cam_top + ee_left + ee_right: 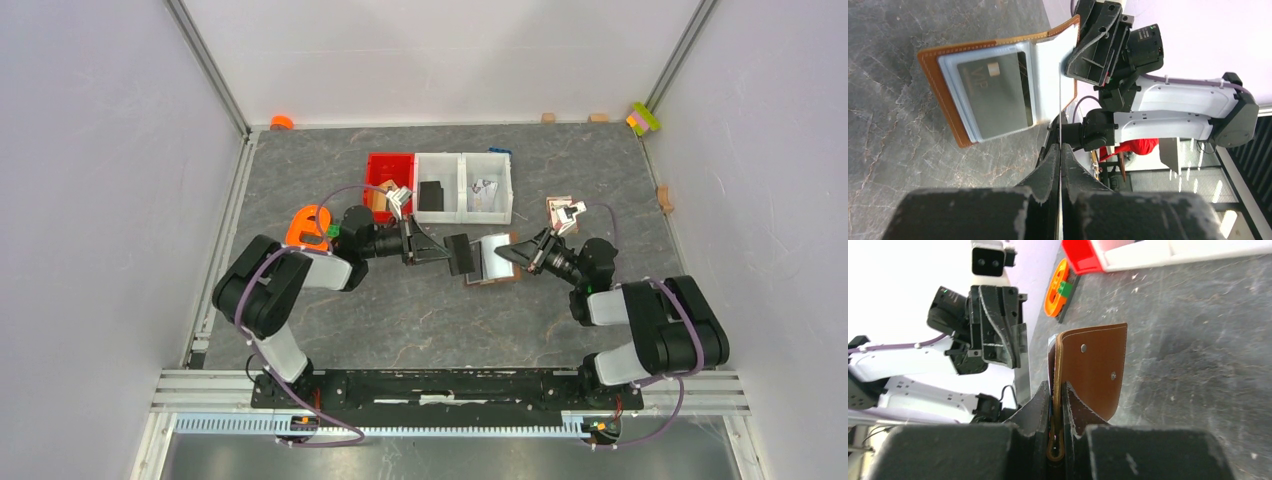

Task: Take the credit cards out of the card holder
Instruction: Remove the credit card from the card holder, then place the credit card in the storage box.

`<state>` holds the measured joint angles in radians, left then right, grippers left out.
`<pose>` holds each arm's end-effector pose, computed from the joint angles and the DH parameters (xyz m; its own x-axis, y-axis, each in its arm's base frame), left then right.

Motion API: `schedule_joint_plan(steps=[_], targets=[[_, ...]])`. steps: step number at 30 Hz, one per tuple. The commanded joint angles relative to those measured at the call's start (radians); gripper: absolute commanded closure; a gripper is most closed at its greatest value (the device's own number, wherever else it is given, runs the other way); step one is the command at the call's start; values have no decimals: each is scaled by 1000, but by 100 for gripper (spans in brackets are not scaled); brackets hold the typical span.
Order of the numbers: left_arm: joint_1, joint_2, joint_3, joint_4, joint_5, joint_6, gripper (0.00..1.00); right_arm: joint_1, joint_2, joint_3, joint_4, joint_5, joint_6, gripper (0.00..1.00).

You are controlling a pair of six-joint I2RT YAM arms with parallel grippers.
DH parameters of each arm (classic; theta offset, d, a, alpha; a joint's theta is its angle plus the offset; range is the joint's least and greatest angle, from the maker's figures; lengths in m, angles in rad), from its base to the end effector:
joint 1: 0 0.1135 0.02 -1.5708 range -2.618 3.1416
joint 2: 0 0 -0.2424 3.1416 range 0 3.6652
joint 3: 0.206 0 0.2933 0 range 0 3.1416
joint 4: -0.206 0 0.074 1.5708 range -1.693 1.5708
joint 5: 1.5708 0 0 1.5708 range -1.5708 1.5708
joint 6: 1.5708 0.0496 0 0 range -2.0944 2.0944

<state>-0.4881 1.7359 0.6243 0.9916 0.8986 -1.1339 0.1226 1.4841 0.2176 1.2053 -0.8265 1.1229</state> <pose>0.2865 -0.1961 0.1093 -0.9310 -0.1445 -0.3352 0.3181 0.1294 -0.9392 0.2433 0.0667 0.0925 -0.7578 0.5219 -0.3917 -0.2967 0.2590 0.9192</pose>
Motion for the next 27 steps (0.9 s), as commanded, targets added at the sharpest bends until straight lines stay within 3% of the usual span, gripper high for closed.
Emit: schedule_joint_plan(steps=[1,7,12,18,27], targets=[[5,-84,20,-143,-63,138,98,-10,-83,11,-139,74,-123,100],[3,-162,121,-541,-264,318,98,-16,-87,1,-161,98,-140,100],[3,-149,337,-857,-407,449,98,-15,-53,-7,-135,104,-134,100],[3,-16,640,-1100,-552,544,98,-15,-48,-17,-115,113,-132,100],[5,316,1148,-1444,-705,681,98,-15,-57,-33,-78,116,-103,100]])
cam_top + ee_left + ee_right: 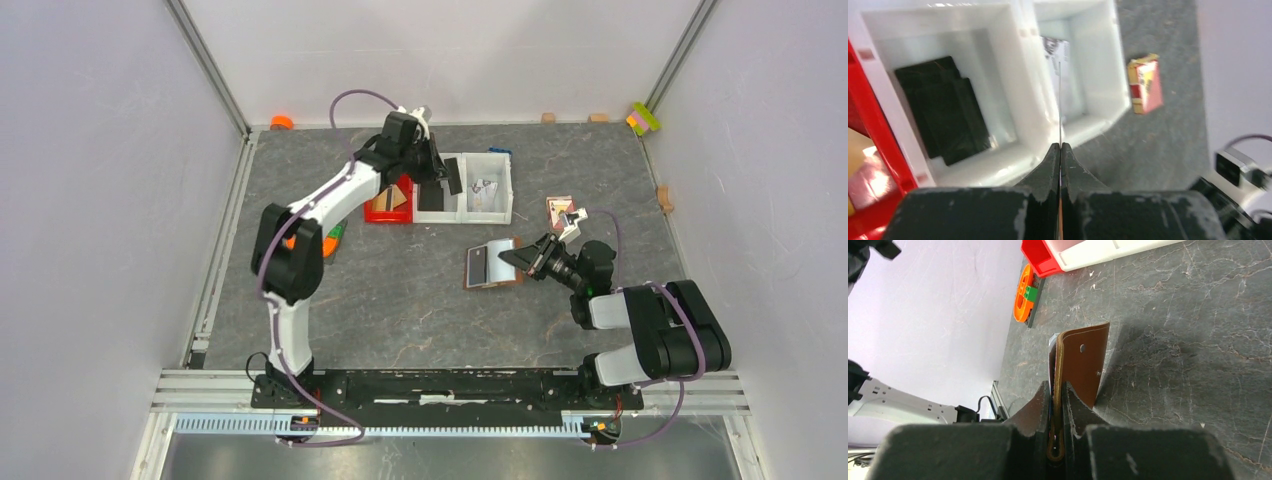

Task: Take the credit cards out of the card holder
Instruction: Place the credit card in the storage box.

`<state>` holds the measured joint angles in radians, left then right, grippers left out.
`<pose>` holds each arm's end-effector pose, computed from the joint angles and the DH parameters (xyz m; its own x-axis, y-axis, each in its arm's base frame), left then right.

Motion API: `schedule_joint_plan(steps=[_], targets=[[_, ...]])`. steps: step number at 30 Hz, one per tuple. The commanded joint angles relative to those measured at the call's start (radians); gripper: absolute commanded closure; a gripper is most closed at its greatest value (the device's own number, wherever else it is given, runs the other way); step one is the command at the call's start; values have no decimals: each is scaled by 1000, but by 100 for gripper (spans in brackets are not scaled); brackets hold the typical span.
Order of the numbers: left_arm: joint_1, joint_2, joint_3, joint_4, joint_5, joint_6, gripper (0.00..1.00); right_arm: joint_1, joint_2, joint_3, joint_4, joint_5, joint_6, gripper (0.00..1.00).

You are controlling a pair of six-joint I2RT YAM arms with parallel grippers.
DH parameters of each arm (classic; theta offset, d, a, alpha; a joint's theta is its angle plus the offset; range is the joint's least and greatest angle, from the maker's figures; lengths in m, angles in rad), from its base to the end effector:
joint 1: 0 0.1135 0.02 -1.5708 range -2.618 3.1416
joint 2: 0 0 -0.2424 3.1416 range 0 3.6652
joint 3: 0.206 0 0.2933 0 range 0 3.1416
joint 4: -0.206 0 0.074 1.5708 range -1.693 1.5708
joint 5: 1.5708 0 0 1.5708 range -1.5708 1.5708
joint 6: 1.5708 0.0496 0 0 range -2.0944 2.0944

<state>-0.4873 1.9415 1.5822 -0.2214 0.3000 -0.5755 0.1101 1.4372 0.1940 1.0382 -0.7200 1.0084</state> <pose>0.4342 -0.2467 0.2281 -0.7689 -0.1809 -0.6132 0.2946 0.7509 -0.5911 0.2408 0.0595 0.0786 -0.7206 0.5602 -0.4085 -0.2150 0.3795 0.8998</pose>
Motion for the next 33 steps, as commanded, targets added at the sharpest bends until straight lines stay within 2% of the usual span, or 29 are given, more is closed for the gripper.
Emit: schedule_joint_plan(steps=[1,5,10,16,19,21,33], targets=[[6,145,235,-261,-123,136,98,-3,-12,-10,91,10,14,100],[10,226,387,-365,-177,181,98,-3,-15,-13,96,11,20,100],[32,273,453,-429,-191,210,98,-3,-14,-17,110,9,32,100],[77,295,456,-438,-67,219,98,-3,-12,-15,120,5,40,100],[81,340,518,-473,-10,212,98,-3,-8,-15,119,7,39,100],[82,378,568,-510,6,205,98,-3,-1,-16,123,6,39,100],[80,467,627,-517,99,177,97,-3,13,-14,141,1,51,100]])
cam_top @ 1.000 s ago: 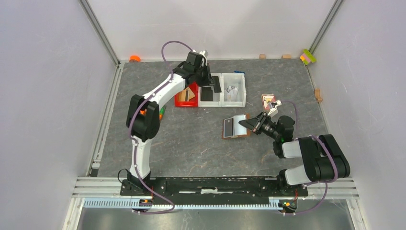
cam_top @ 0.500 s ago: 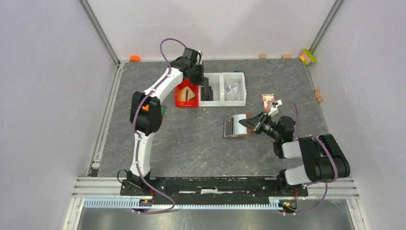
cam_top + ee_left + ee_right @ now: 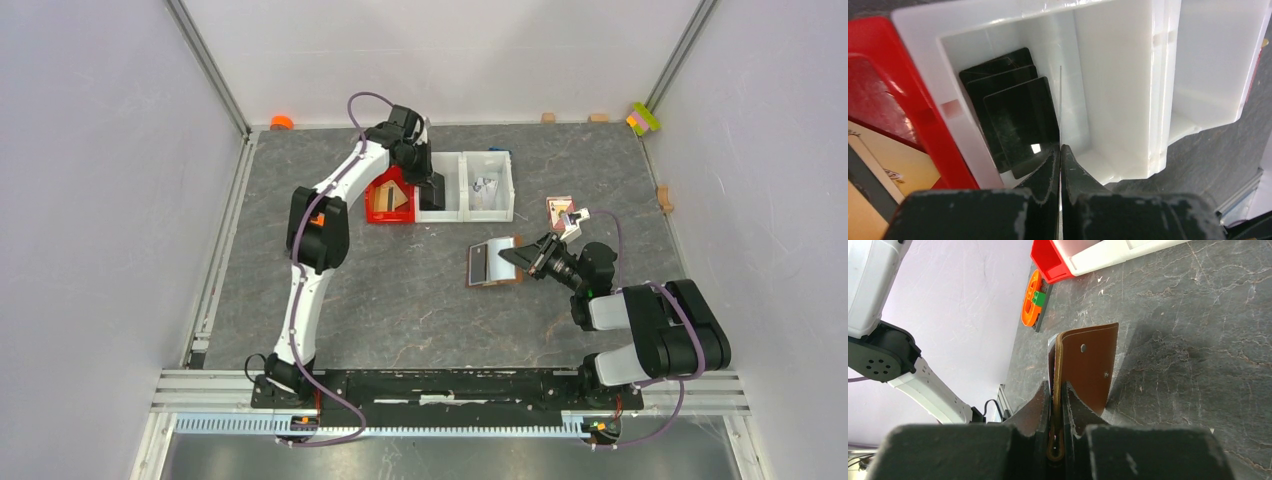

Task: Take the credit cards out of the card holder
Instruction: Place the credit card in the storage box.

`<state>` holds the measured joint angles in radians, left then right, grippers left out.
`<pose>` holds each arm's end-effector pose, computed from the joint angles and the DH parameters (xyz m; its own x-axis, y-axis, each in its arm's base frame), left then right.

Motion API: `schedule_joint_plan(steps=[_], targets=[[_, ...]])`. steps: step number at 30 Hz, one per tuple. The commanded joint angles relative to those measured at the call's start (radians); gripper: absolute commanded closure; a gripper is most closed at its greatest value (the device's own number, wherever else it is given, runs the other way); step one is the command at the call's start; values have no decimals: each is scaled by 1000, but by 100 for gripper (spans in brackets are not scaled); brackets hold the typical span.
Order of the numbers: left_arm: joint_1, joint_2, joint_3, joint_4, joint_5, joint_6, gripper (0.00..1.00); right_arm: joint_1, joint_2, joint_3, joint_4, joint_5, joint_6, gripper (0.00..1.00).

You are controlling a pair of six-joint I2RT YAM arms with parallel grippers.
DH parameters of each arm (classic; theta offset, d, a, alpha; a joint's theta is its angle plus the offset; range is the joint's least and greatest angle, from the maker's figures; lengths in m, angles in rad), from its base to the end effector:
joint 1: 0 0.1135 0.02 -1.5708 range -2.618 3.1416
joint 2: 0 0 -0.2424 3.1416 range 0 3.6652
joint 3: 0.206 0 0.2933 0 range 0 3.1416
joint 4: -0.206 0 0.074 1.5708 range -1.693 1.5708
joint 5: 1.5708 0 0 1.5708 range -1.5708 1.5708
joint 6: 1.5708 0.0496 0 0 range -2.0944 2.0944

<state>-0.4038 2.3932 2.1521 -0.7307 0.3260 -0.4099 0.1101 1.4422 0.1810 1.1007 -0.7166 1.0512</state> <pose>0.5078 -0.2342 0.1682 -0.9111 -0.0213 -0.4117 0.1910 0.8632 -0.4673 0.2384 0.0591 0.0809 -0.7102 0.5800 -0.3990 -0.2232 0.3520 0.9090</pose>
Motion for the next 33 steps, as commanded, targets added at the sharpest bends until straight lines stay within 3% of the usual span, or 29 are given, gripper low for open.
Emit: schedule_joint_plan(steps=[1,5,9,21,29,33], targets=[[-3,15,57,-10,68,13,94,-3,8,-2,80,-4,10,100],[-4,-37,14,-15,-24,15,70,-4,5,-3,85,-3,14,100],[-4,-152,-106,22,-95,7,57,-3,4,-3,85,-3,13,100],[-110,-562,-591,285,-158,-40,49,-2,10,12,4,25,-54,99],[-280,-863,-944,436,-382,-39,40,28,-103,115,-445,206,-352,95],[-383,-915,-1054,469,-446,-16,39,57,-114,144,-540,297,-427,92]])
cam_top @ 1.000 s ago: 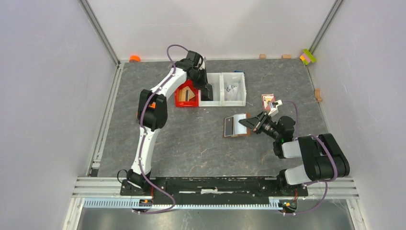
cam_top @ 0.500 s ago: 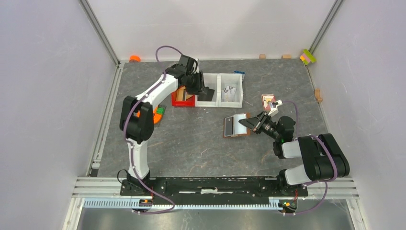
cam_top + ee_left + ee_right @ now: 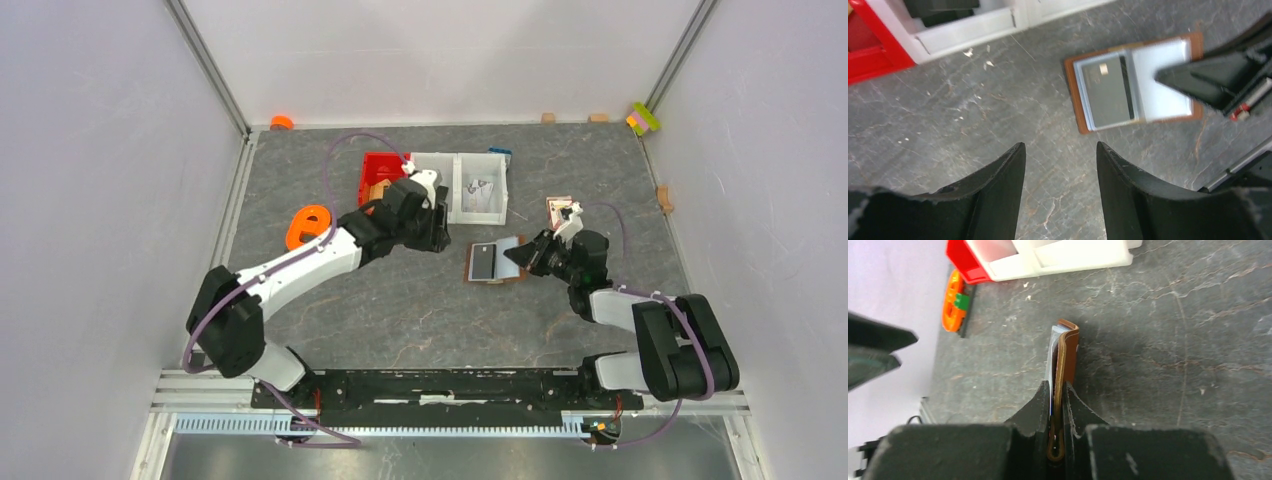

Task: Take the credit cards out of the card holder
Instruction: Remove the credit card from the card holder.

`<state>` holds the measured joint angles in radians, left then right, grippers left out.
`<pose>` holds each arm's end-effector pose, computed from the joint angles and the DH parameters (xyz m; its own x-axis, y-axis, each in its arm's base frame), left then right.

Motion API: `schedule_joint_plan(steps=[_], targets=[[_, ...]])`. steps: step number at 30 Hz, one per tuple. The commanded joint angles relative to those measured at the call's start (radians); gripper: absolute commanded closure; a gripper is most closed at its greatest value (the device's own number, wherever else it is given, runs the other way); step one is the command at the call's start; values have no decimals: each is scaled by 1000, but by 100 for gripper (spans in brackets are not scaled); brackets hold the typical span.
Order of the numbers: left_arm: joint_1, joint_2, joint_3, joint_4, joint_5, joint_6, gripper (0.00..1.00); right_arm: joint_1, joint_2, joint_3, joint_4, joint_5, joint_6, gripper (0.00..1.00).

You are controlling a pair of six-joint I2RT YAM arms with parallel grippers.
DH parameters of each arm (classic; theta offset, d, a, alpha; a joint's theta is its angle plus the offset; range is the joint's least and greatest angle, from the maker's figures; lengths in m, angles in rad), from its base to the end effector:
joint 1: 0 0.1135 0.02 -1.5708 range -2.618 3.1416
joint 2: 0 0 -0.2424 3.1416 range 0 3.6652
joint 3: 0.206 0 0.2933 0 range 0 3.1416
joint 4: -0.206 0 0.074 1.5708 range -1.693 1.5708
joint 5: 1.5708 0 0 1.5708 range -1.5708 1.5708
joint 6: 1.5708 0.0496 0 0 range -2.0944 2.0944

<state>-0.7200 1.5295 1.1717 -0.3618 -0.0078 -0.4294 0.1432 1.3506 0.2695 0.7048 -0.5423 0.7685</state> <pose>0.2956 -0.2588 0.2299 -0.7232 0.0805 -0.6859 0.3892 0.8680 -0.3084 0.2570 0.0629 0.0821 -0.6767 0.5039 -0.5368 -0.1766 0.5967 0.7828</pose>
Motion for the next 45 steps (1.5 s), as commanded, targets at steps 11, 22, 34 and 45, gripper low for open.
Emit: schedule_joint_plan(steps=[11,22,34,45], targets=[[-84,266,-37,92,37,68,45,141,106,185,-322,219,-276,62],[-77,378,-3,112,122,56,46,234,74,203,-435,282,-370,34],[-49,414,-13,157,218,18,63,336,92,277,-571,445,-429,31],[-9,385,-52,186,239,-11,74,366,-159,300,-715,855,-380,2]])
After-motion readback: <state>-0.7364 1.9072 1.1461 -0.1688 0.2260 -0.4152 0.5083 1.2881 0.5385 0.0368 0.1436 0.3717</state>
